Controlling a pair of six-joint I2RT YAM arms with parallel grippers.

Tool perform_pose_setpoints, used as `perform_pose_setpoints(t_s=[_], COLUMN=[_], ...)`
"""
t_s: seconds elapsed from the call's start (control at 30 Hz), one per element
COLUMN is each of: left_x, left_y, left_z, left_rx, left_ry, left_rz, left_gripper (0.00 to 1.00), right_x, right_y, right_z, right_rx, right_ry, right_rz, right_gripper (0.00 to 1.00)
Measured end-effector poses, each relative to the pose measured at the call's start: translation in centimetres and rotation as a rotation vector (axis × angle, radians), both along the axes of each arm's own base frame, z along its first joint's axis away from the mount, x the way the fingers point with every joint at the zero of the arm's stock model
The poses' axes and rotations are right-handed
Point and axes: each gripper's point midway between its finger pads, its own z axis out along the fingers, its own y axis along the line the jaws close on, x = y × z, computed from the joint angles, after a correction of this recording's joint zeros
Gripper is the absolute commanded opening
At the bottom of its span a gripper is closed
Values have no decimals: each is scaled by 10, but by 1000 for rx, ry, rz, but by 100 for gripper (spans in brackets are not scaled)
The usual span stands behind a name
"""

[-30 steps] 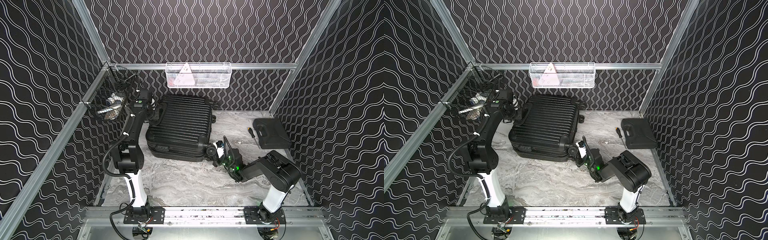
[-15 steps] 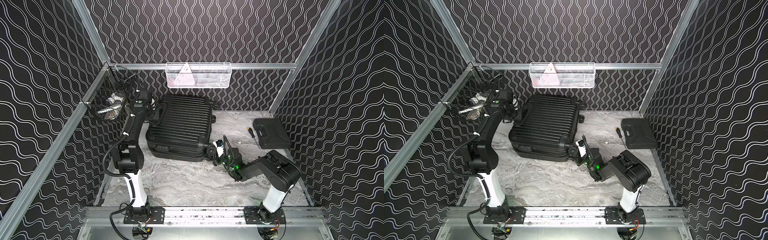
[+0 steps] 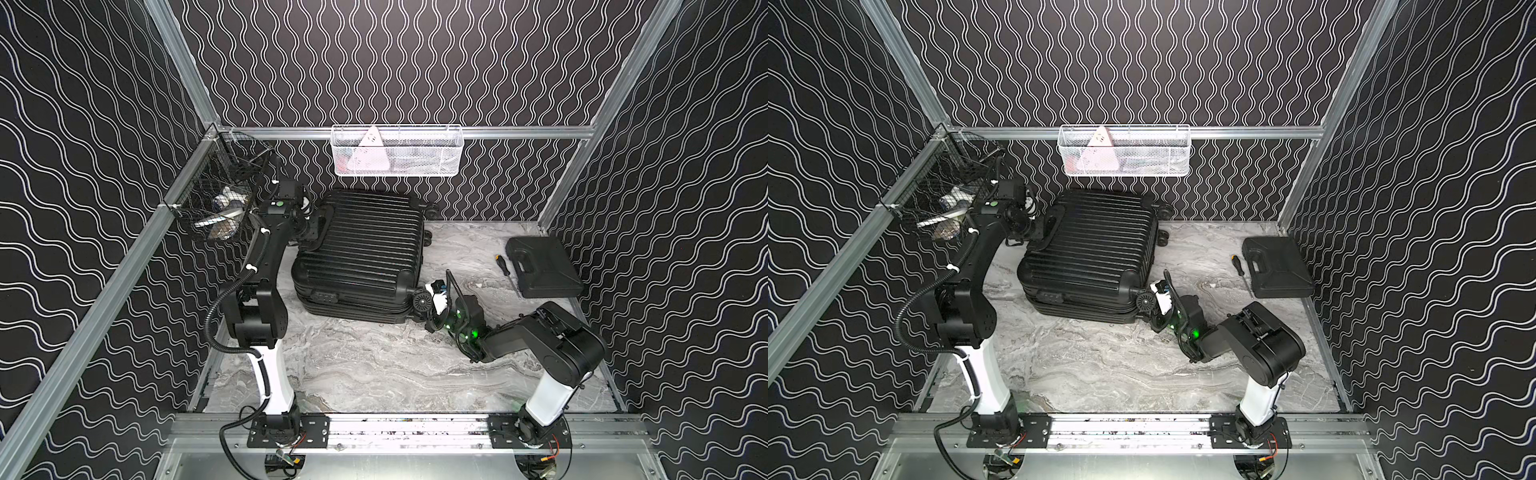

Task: Close the suitcase zippers
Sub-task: Zip the zipper on the suitcase.

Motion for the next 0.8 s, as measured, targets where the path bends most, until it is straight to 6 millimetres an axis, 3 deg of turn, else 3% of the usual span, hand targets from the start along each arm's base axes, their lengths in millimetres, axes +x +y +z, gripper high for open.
perform_pose_setpoints(t_s=[0.17,0.8], left_x=[0,-3], left_y=[1,6], left_z=[-1,1], left_rx=[1,5], left_ry=[-3,-31], left_rz=[8,59], left_gripper=[38,35], right_x=[-3,-53], right_y=[0,9], right_z=[1,2], right_rx=[-2,119], right_ry=[9,178], right_rz=[10,125], right_gripper=[0,0])
